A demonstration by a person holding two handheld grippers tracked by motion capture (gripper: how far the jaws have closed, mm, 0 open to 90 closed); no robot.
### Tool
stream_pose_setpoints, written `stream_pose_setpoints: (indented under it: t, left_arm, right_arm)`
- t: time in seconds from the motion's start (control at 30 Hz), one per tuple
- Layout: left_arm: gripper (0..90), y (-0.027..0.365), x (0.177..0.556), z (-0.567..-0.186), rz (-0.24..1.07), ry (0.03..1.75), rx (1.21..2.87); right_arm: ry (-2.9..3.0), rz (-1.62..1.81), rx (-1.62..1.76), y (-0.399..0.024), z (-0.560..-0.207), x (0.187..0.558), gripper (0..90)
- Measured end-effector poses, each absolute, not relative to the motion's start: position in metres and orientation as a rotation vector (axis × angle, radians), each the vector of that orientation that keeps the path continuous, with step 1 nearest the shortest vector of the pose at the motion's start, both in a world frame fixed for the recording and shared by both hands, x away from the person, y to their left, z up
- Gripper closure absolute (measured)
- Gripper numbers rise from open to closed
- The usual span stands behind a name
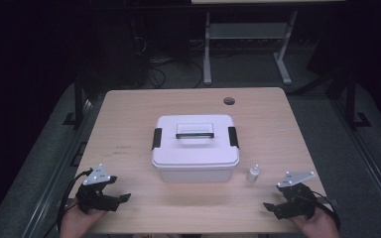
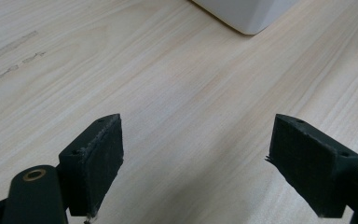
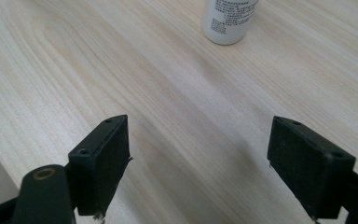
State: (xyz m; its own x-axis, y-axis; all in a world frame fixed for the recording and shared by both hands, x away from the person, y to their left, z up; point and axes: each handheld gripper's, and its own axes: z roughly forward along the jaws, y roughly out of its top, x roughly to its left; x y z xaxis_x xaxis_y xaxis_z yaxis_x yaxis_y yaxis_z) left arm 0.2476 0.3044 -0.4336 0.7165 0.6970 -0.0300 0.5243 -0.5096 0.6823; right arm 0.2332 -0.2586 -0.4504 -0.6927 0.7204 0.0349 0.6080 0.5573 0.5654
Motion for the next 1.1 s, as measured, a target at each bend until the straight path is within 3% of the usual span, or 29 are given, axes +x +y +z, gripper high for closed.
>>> stream_pose_setpoints:
  t: [0.53, 1.1]
  left_arm:
    - [20.3, 0.299, 0.250, -0.432, 0.297, 0.881, 2.256]
    - [22.2, 0.293, 0.263, -0.394, 0.238, 0.770, 2.353]
  right_arm:
    - [2.582, 0.822, 1.138, -0.259, -0.449, 0.231, 19.8]
    - [2.586, 0.819, 1.155, -0.261, -0.449, 0.232, 19.2]
